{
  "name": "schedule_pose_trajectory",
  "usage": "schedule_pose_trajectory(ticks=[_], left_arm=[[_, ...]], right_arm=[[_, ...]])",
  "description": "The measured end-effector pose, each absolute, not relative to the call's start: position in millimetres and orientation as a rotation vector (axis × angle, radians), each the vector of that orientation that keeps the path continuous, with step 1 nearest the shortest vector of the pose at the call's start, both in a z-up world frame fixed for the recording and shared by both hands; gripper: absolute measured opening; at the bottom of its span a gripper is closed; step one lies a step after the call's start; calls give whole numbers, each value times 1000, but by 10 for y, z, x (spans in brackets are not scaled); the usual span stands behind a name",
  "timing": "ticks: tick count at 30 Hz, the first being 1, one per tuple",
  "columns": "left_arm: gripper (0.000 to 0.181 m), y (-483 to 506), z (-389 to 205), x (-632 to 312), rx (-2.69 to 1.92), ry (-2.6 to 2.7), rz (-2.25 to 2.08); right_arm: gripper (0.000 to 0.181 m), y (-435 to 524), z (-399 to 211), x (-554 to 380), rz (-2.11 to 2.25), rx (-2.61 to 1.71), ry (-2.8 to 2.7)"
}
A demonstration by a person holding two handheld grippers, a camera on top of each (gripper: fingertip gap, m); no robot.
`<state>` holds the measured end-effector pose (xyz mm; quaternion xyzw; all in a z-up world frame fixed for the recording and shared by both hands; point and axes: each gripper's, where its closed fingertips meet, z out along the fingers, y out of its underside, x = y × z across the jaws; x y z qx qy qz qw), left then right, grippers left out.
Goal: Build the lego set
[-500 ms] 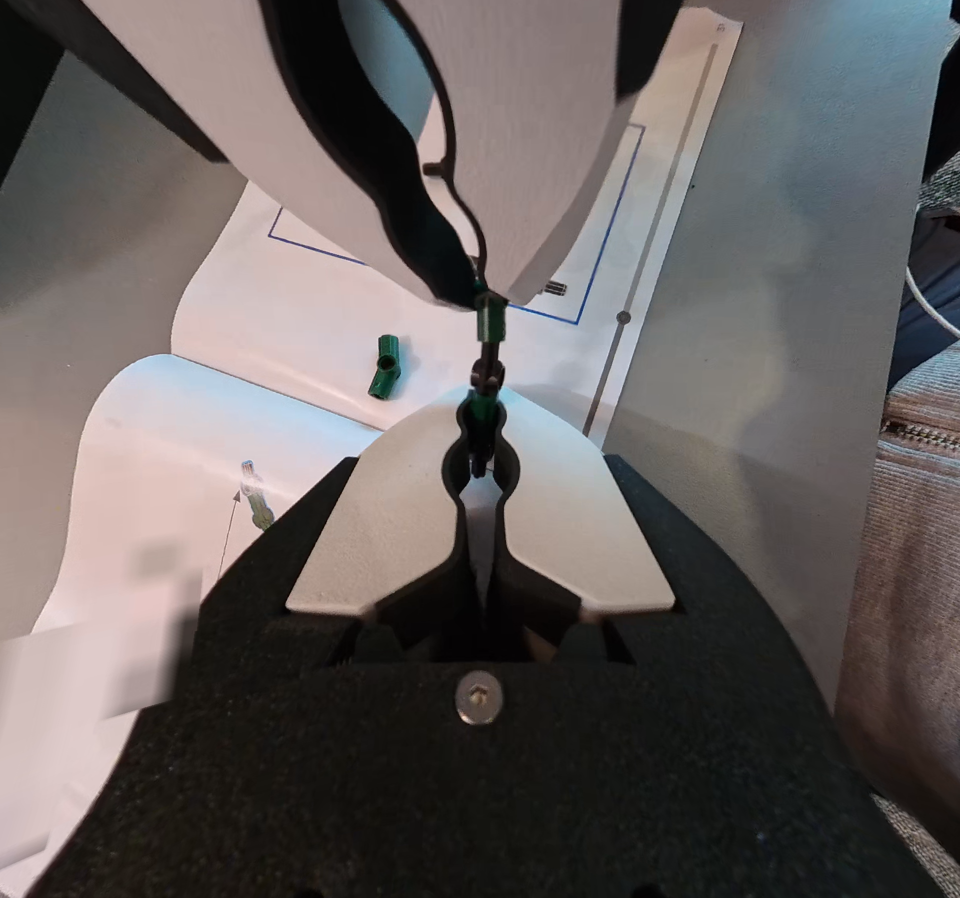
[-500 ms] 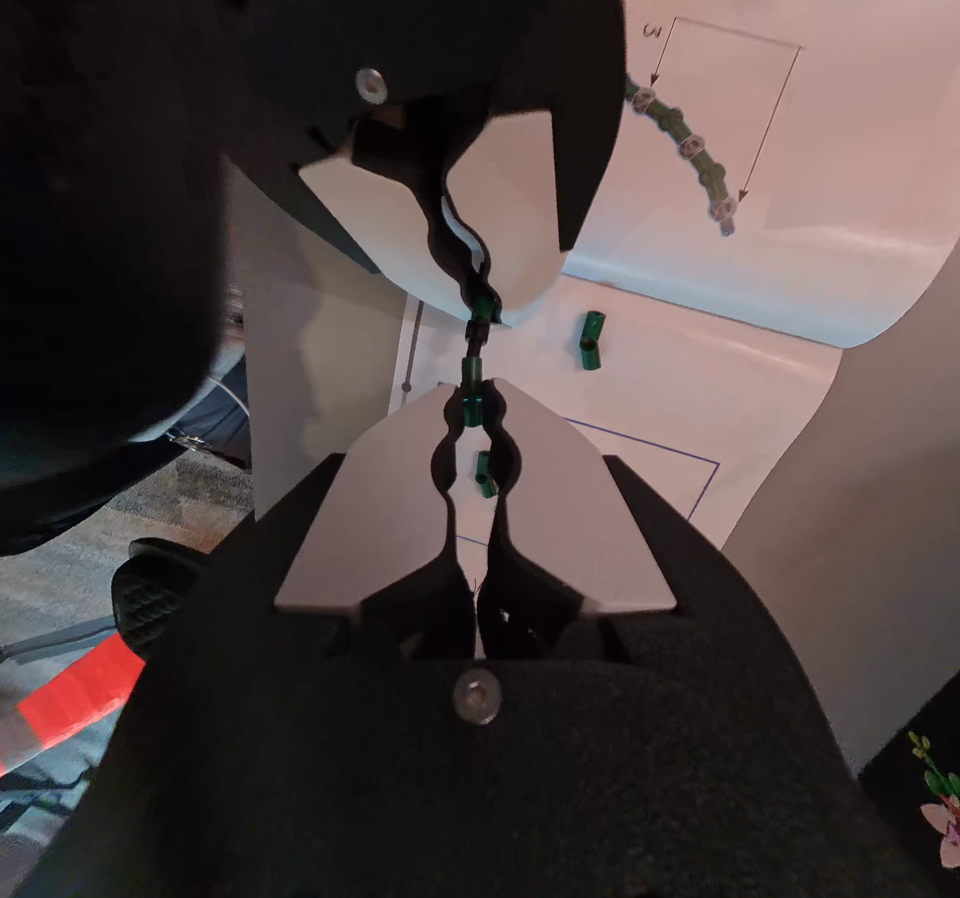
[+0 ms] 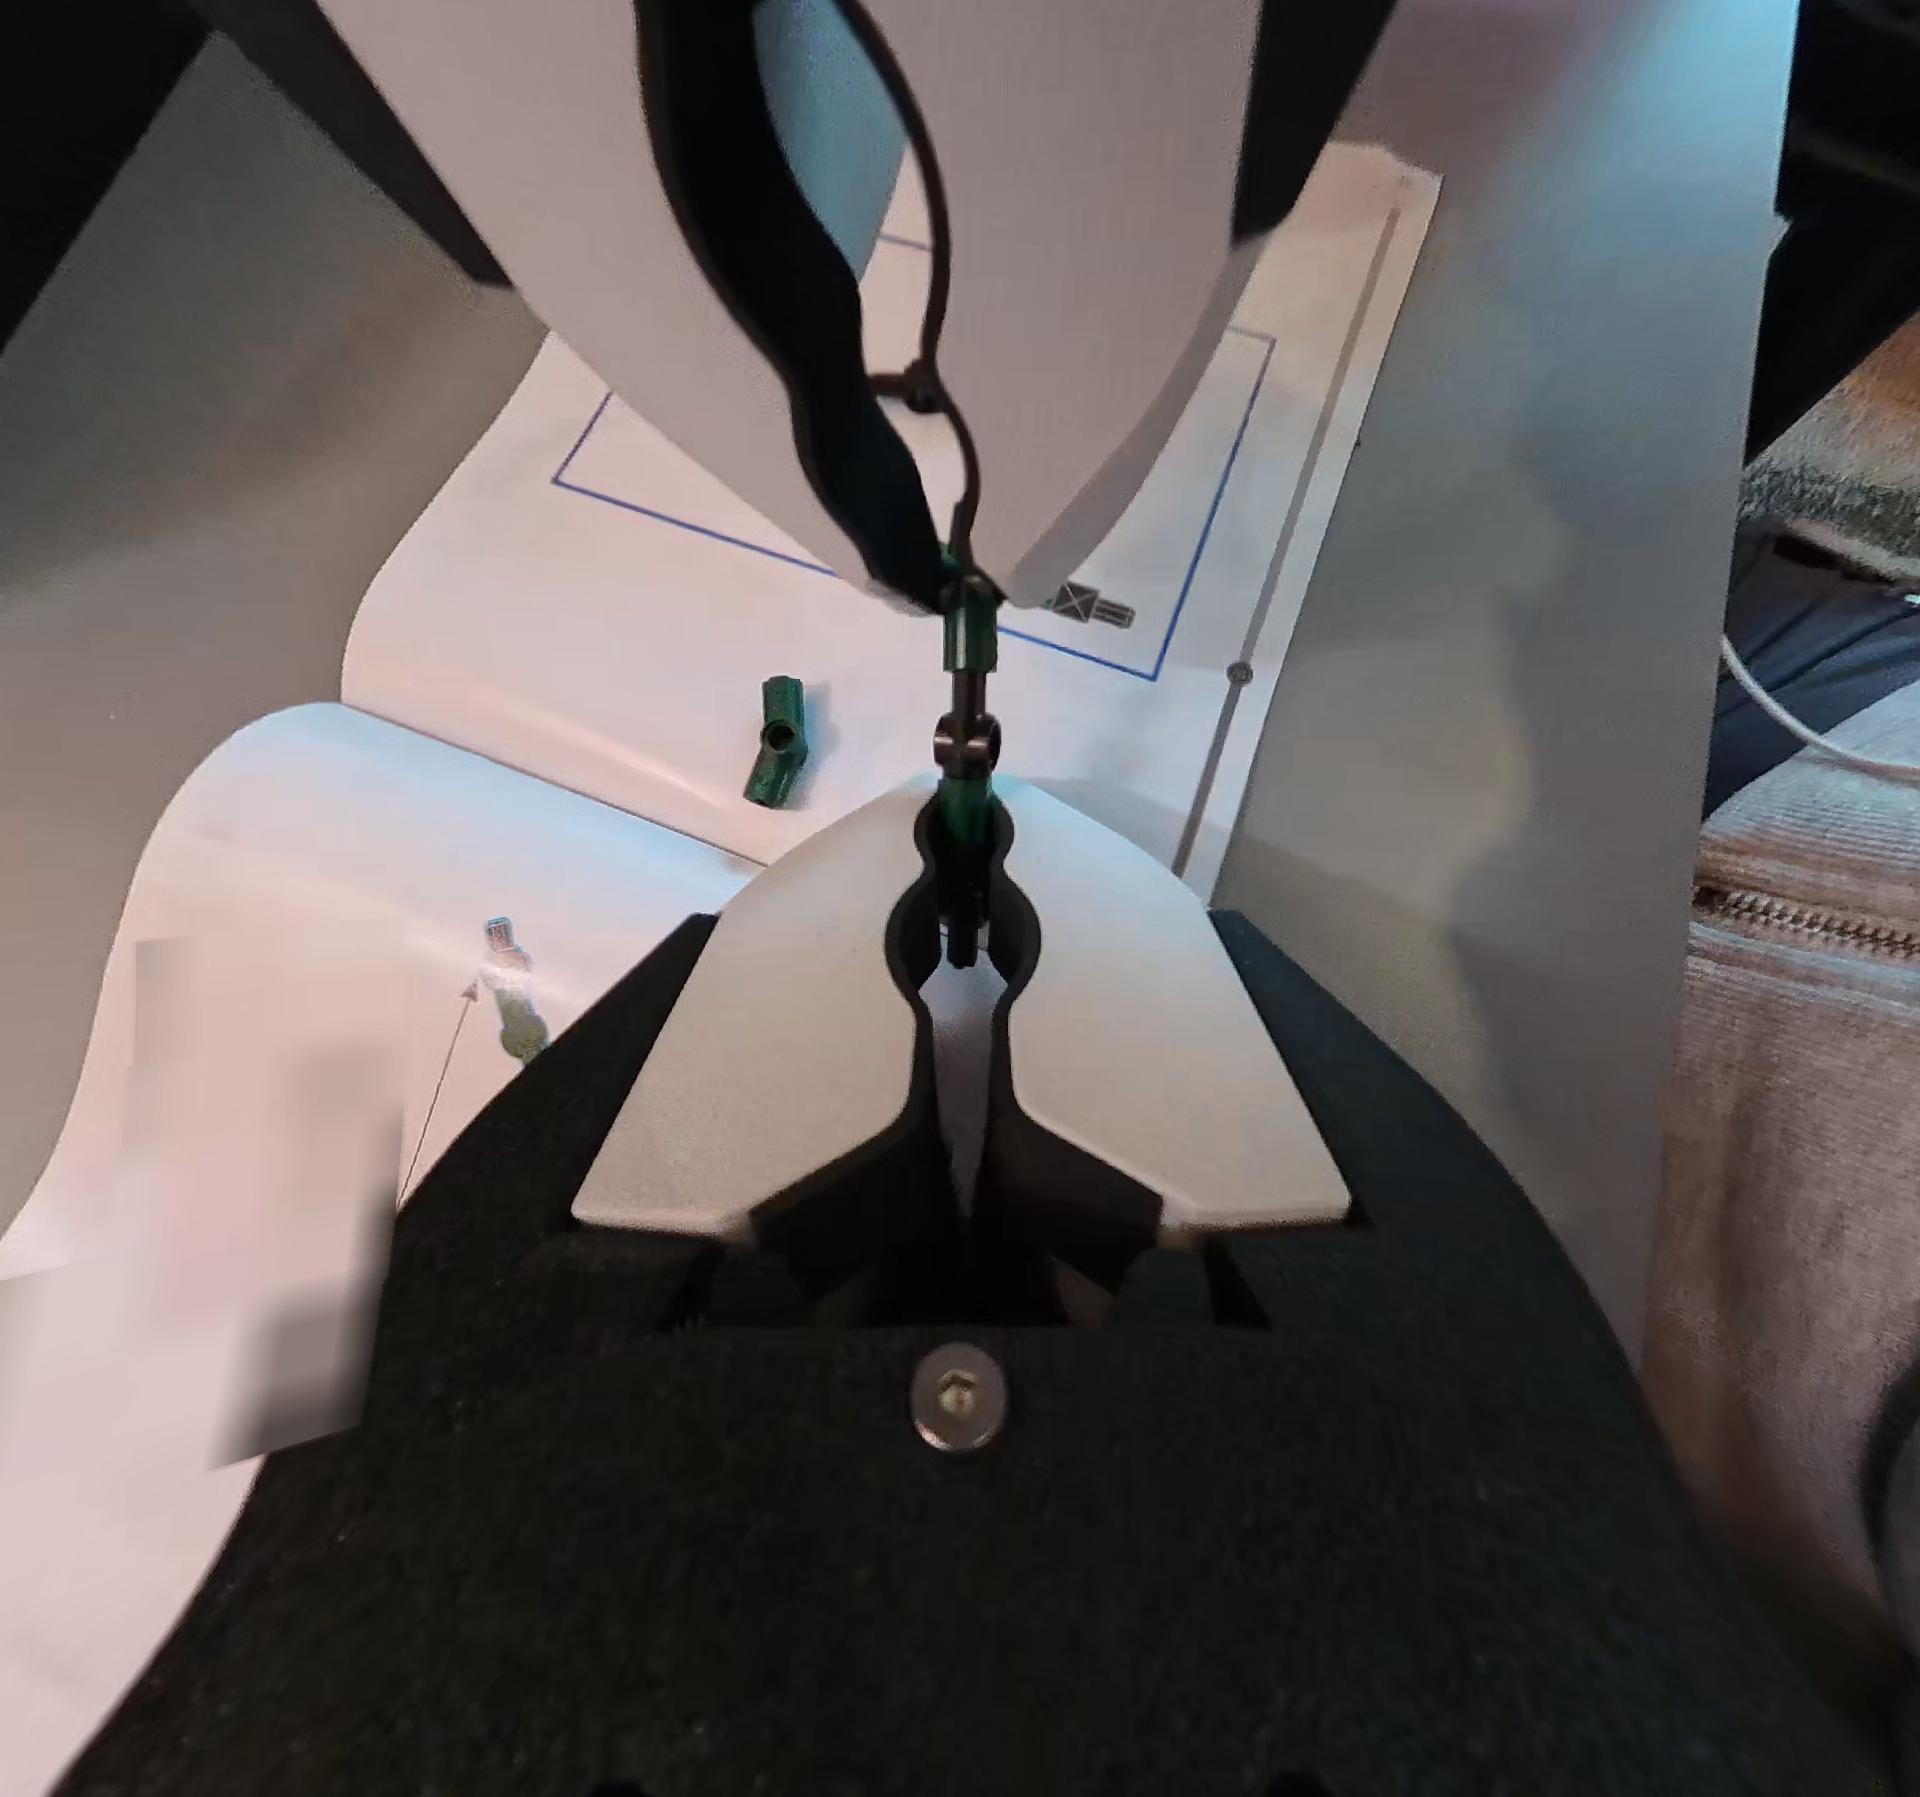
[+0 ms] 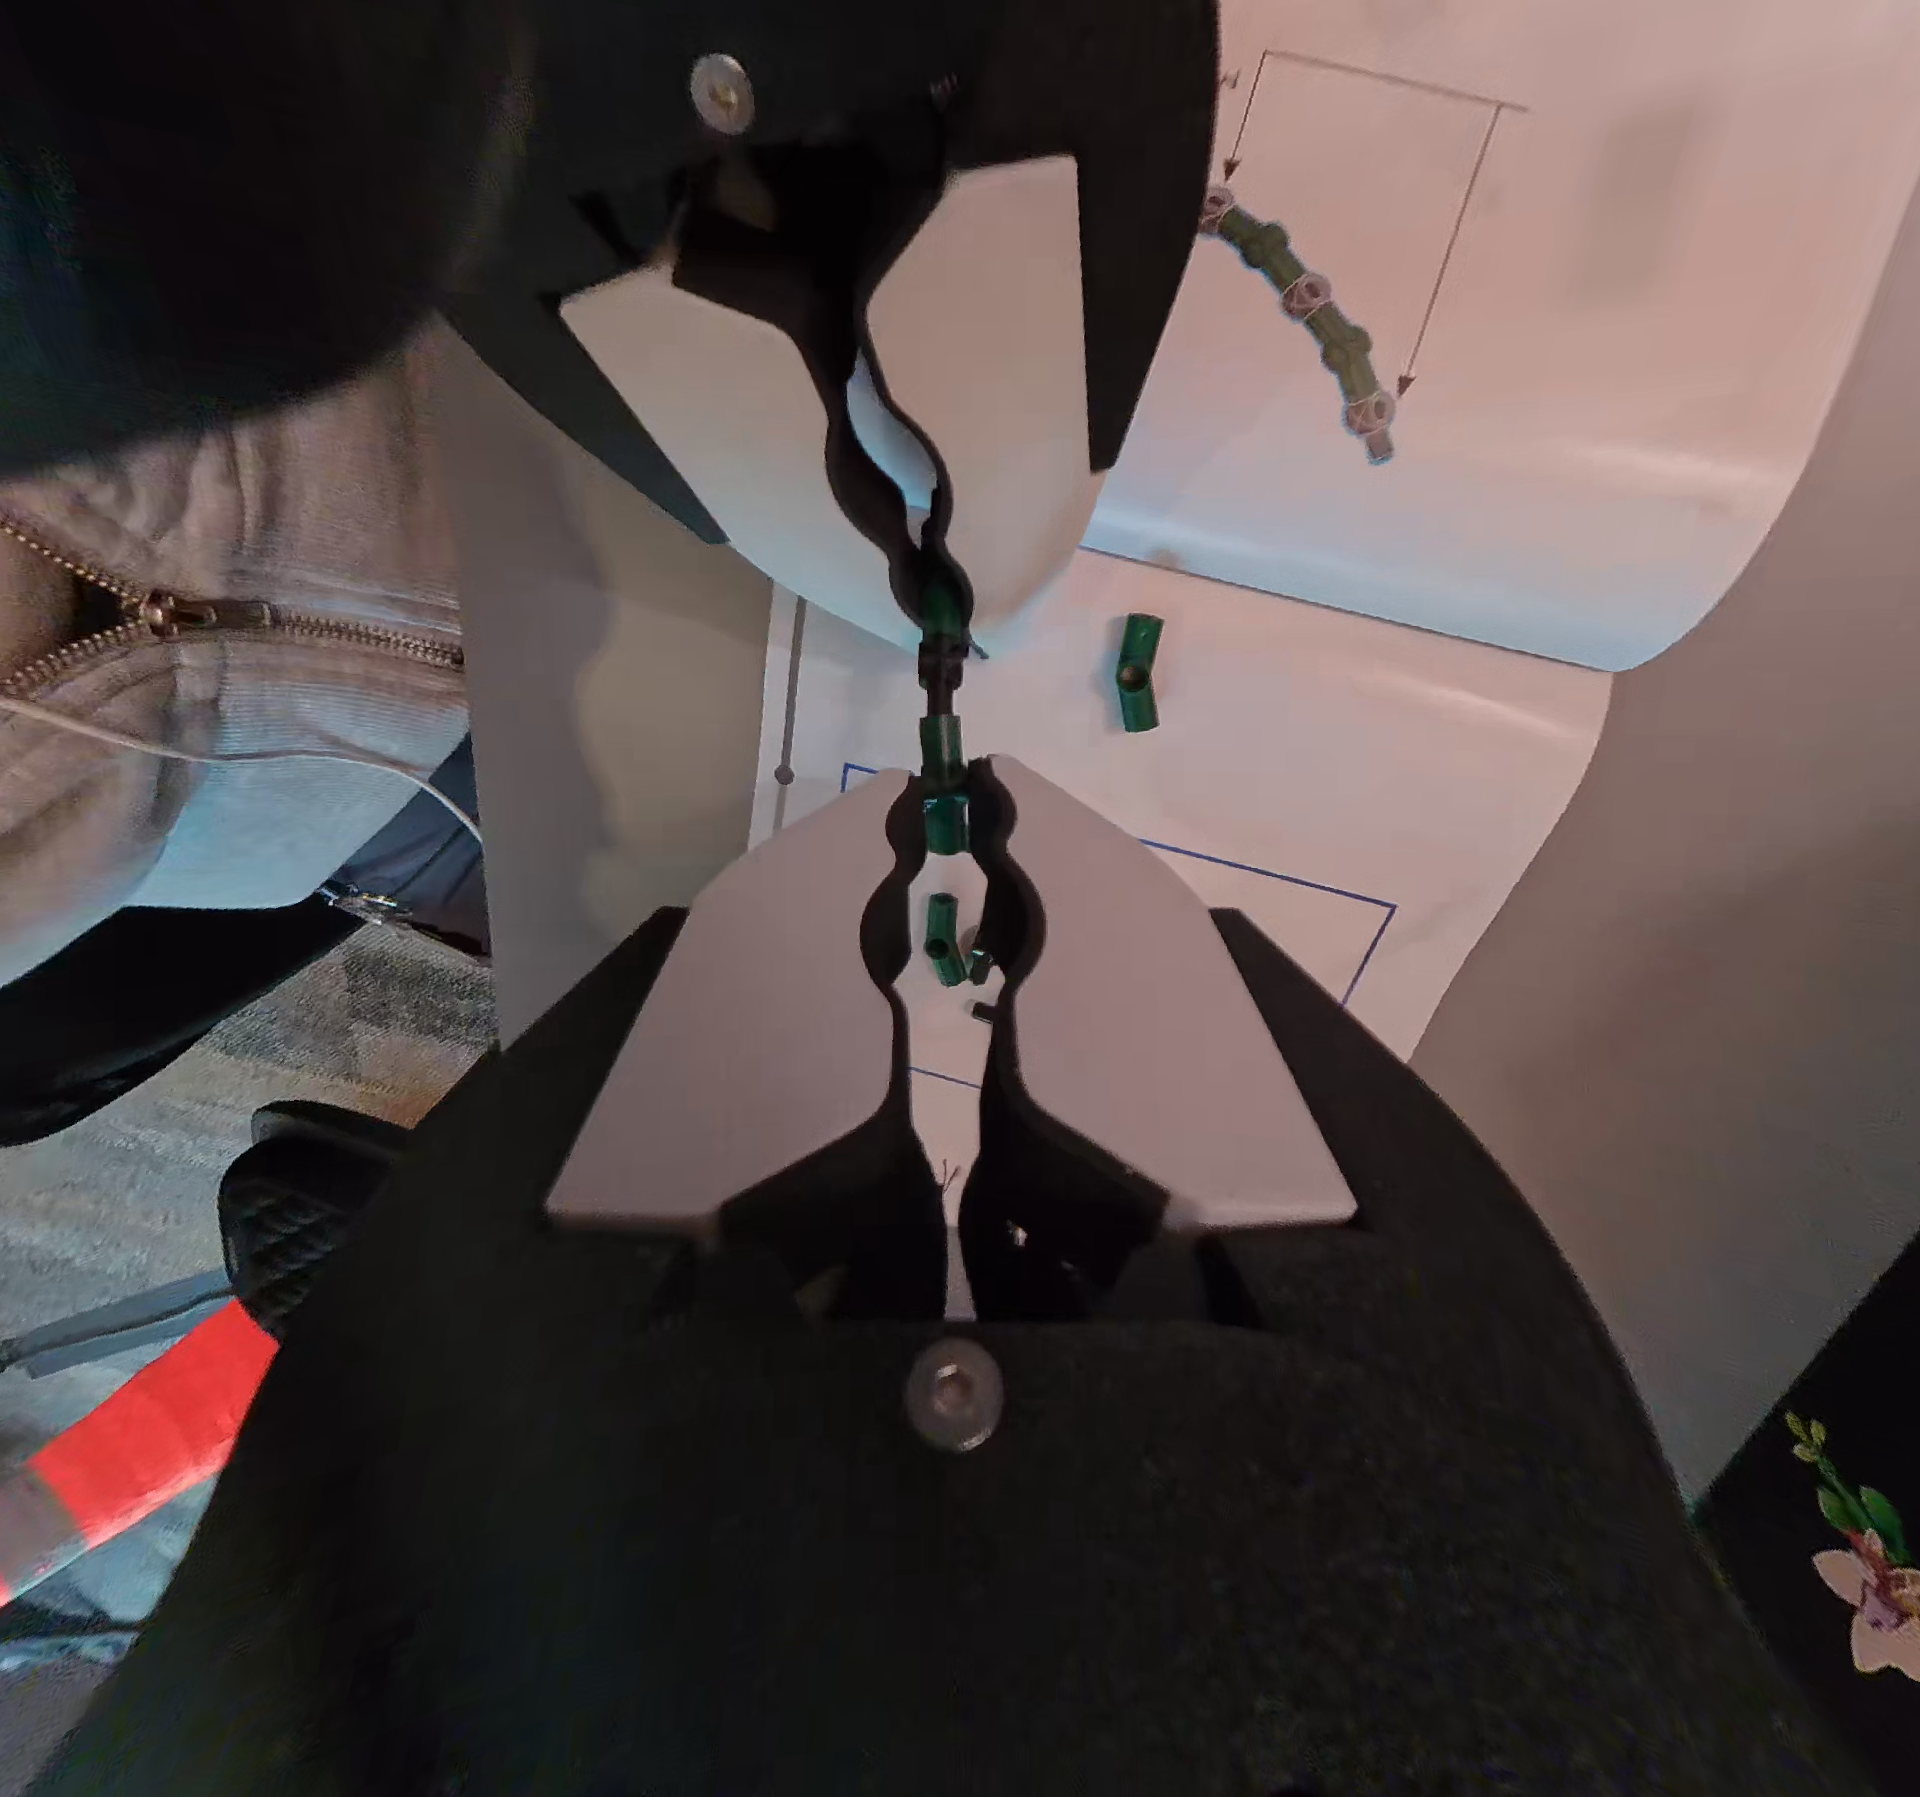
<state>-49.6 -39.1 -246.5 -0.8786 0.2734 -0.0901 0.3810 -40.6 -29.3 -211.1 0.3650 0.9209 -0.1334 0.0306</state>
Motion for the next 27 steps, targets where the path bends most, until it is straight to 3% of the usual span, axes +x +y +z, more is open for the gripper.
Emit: schedule_pose_trajectory(ticks=[1, 6, 9, 11, 14, 16, 18, 23, 27], left_arm=[[2, -383, -2447, -496, -2231, 689, -239], [2, -345, -2355, -509, -2173, 647, -255], [2, -277, -2184, -552, -2062, 549, -304], [2, -250, -1907, -517, -1882, 472, -443], [2, -337, -1385, -475, -1559, 365, -708], [2, -389, -1218, -494, -1449, 323, -797], [2, -389, -1204, -485, -1435, 312, -826], [2, -371, -1258, -401, -1465, 350, -823], [2, -385, -1268, -387, -1472, 370, -825]], right_arm=[[12, -296, -2092, -419, -429, 1132, 2845], [34, -243, -1942, -467, -515, 1208, 2891], [54, -219, -1648, -556, -791, 1359, 2933], [64, -277, -1324, -631, -1267, 1460, 2919], [75, -305, -777, -588, -2357, 1481, 2644], [69, -212, -595, -484, -2967, 1474, 2282], [63, -293, -620, -452, -3173, 1367, 2043], [44, -605, -890, -697, -2709, 1363, 2277], [9, -634, -892, -698, -2582, 1288, 2385]])
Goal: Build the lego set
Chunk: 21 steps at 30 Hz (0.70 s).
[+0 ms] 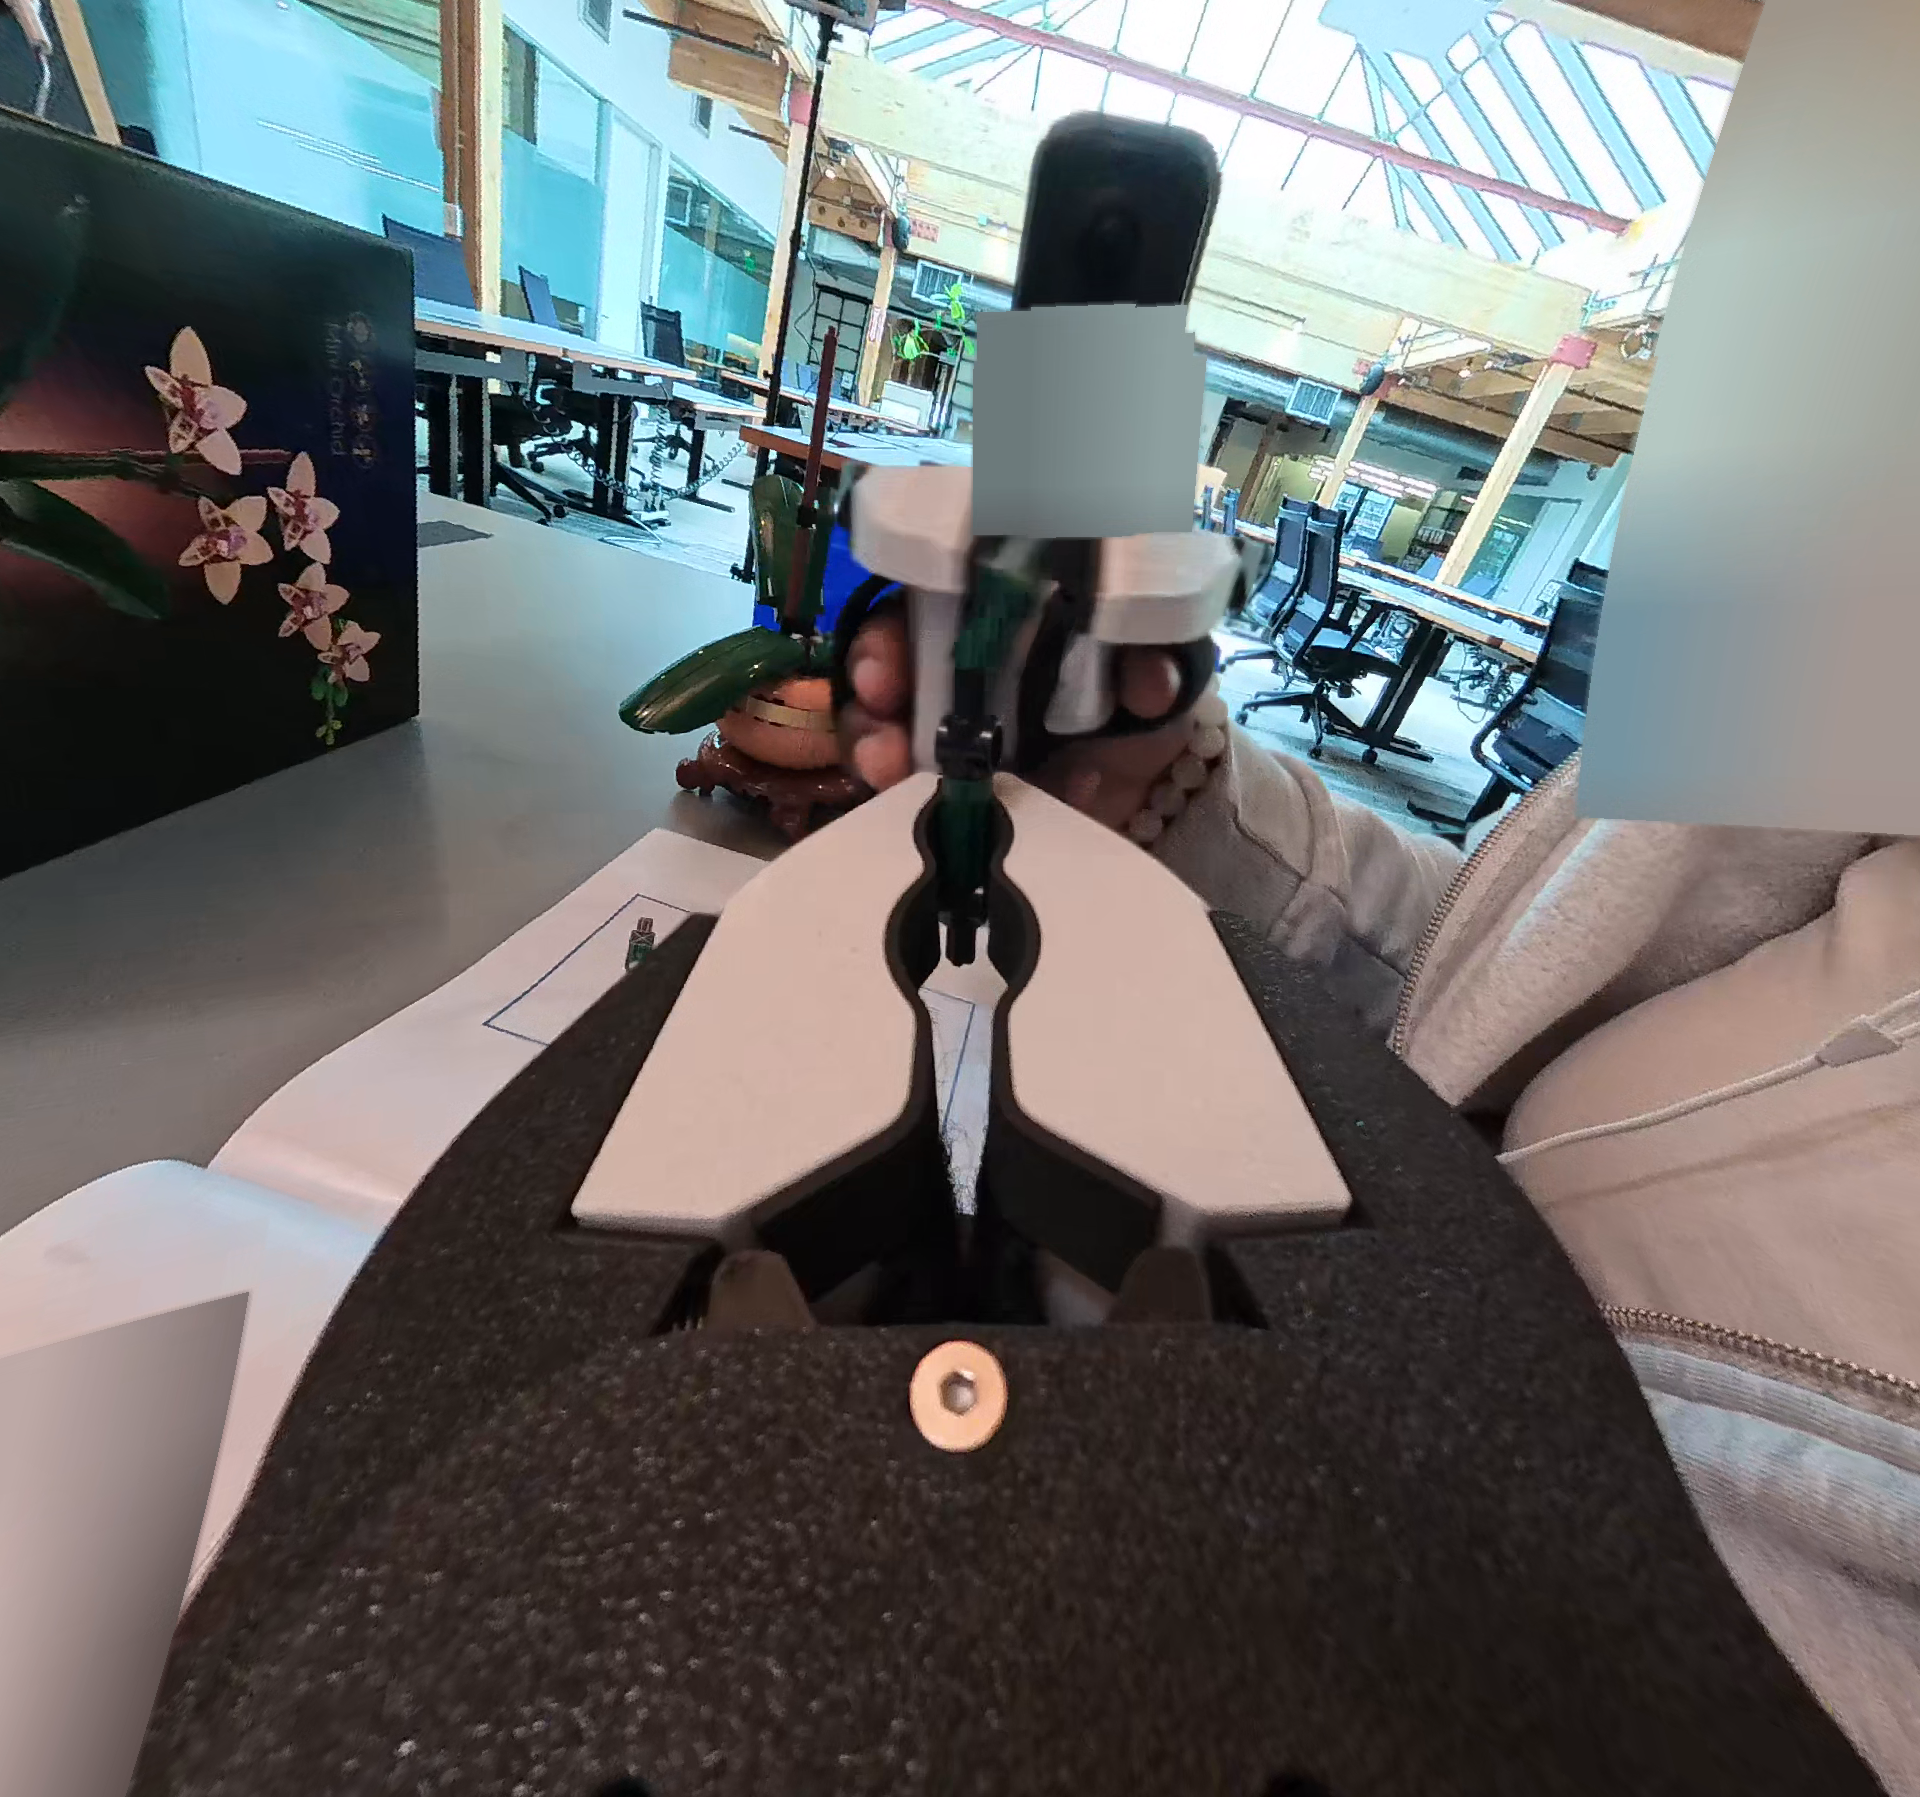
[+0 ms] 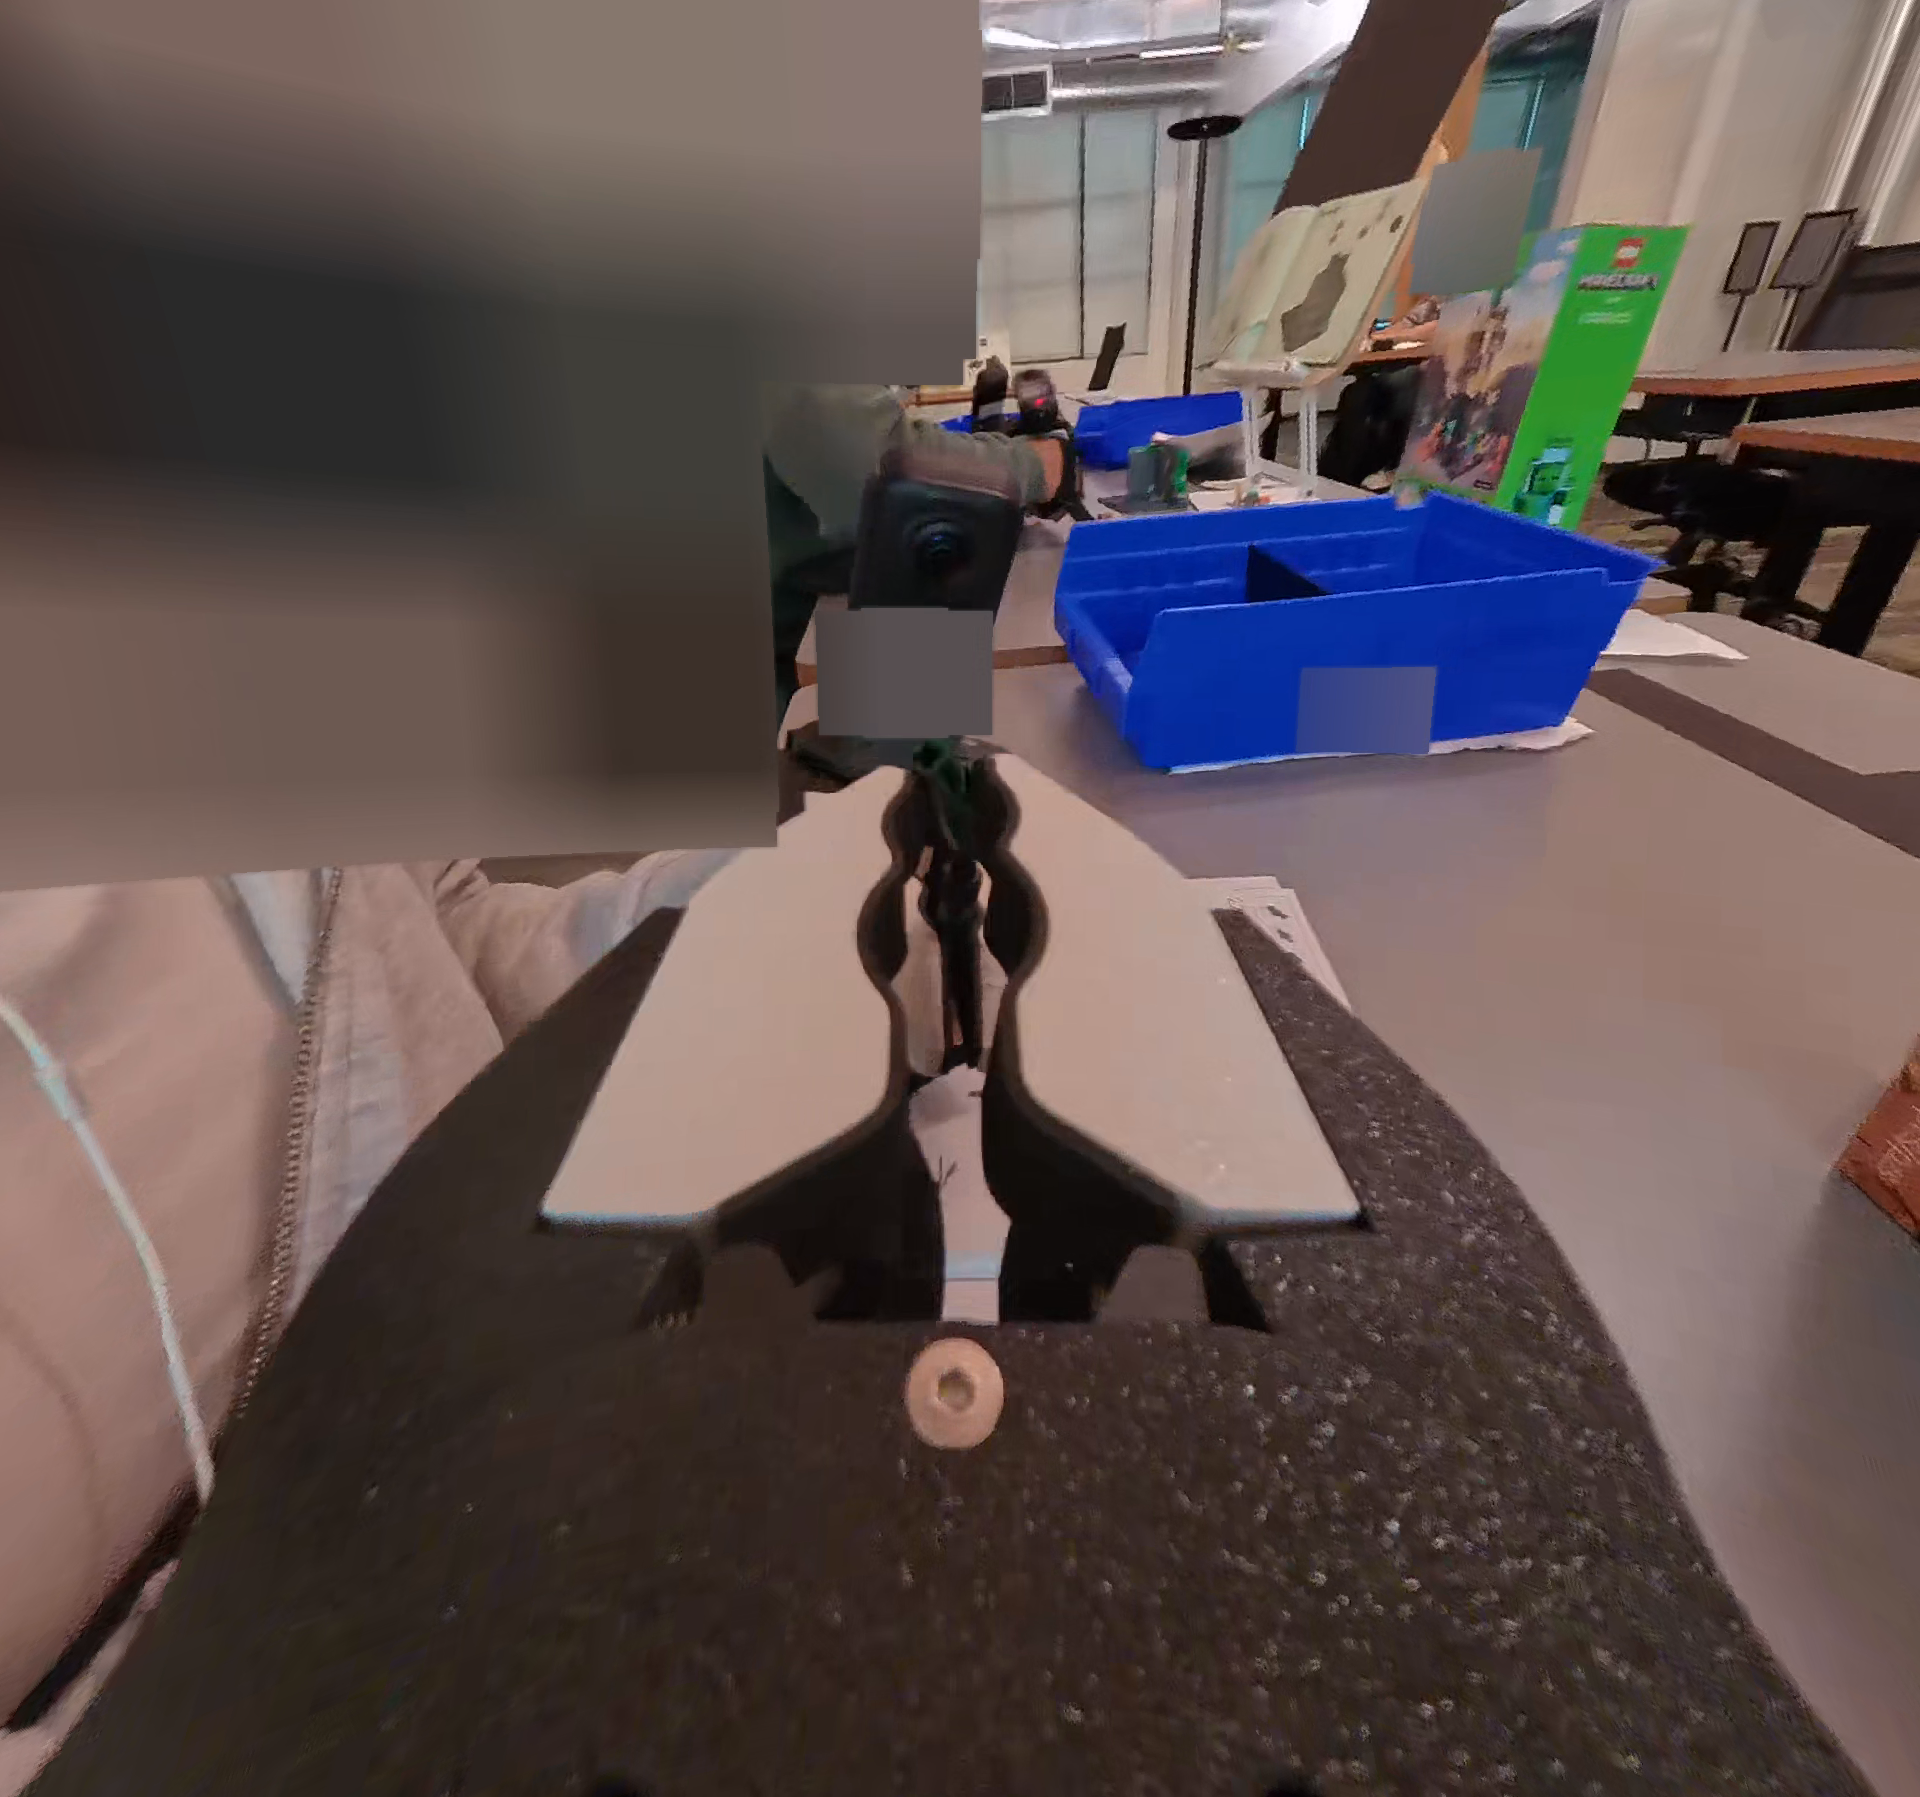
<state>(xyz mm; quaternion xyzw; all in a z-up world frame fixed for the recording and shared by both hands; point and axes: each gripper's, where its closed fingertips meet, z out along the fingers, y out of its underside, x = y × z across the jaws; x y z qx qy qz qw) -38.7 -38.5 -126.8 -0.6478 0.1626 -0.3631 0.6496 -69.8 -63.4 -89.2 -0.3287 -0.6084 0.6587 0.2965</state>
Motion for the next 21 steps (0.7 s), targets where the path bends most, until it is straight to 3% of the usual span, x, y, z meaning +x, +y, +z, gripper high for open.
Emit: schedule_pose_trajectory(ticks=[21], left_arm=[[0, -382, -1619, -250, -1681, 519, -737]], right_arm=[[6, -551, -1278, -548, 1740, -1007, -1857]])
